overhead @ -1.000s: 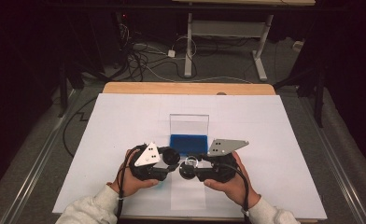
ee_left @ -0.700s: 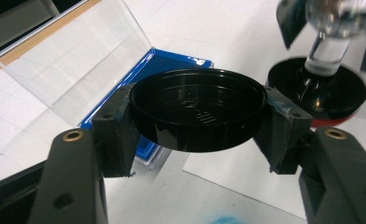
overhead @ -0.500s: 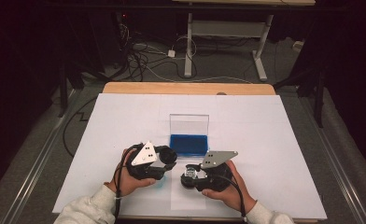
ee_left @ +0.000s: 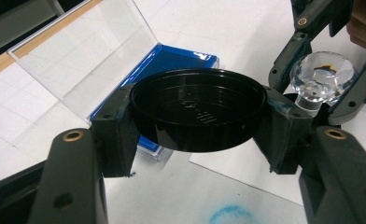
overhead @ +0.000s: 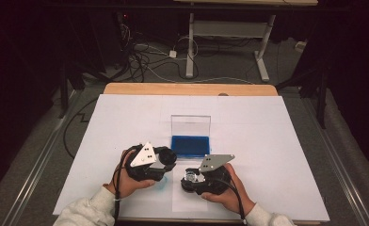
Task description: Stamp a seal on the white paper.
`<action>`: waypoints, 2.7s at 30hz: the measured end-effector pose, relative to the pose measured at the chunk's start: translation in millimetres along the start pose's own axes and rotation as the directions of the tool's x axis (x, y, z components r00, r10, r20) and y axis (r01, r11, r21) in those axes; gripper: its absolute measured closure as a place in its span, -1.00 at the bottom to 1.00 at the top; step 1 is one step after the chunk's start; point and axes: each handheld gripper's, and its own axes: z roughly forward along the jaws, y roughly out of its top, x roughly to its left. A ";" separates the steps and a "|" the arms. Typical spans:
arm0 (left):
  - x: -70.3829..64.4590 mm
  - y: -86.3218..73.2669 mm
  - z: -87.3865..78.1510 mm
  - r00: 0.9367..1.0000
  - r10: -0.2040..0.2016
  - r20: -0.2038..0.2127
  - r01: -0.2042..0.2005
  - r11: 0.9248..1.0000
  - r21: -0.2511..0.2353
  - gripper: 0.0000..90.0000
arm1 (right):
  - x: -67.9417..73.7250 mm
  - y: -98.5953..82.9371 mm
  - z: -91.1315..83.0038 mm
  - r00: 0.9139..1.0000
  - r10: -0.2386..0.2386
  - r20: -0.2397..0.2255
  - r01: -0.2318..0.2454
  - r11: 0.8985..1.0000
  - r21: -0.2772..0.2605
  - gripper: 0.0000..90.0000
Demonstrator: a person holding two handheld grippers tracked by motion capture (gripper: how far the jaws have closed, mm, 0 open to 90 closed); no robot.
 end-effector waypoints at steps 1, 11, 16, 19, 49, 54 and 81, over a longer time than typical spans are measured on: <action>0.1 0.0 0.0 1.000 0.001 -0.001 -0.001 1.000 0.001 -0.18 | -0.2 -0.1 0.6 1.000 -0.007 0.003 0.007 1.000 0.004 0.27; 0.2 -0.2 -0.3 1.000 0.003 0.005 -0.003 1.000 0.004 -0.18 | 0.4 -3.6 7.9 1.000 -0.001 -0.010 0.002 0.999 0.038 0.27; 0.2 -0.2 -0.6 1.000 0.001 0.006 -0.001 1.000 0.001 -0.18 | -0.3 -4.9 8.3 1.000 -0.004 -0.014 0.004 0.999 0.038 0.27; 0.3 0.1 -1.1 1.000 -0.001 0.007 0.001 1.000 0.000 -0.18 | 1.1 -4.7 9.1 1.000 -0.012 -0.007 0.012 0.999 0.046 0.27; 1.2 0.5 -6.4 1.000 -0.005 0.001 0.005 1.000 -0.010 -0.18 | 1.2 -5.4 9.7 1.000 -0.017 -0.009 0.018 0.999 0.050 0.27; 1.1 0.7 -5.9 1.000 -0.002 0.002 0.002 1.000 -0.005 -0.18 | 0.7 -5.8 9.9 1.000 -0.022 -0.011 0.022 0.999 0.047 0.27; 1.3 0.8 -7.2 1.000 0.000 -0.001 0.000 1.000 -0.007 -0.18 | -0.3 -6.8 10.2 1.000 -0.019 -0.020 0.020 0.999 0.046 0.27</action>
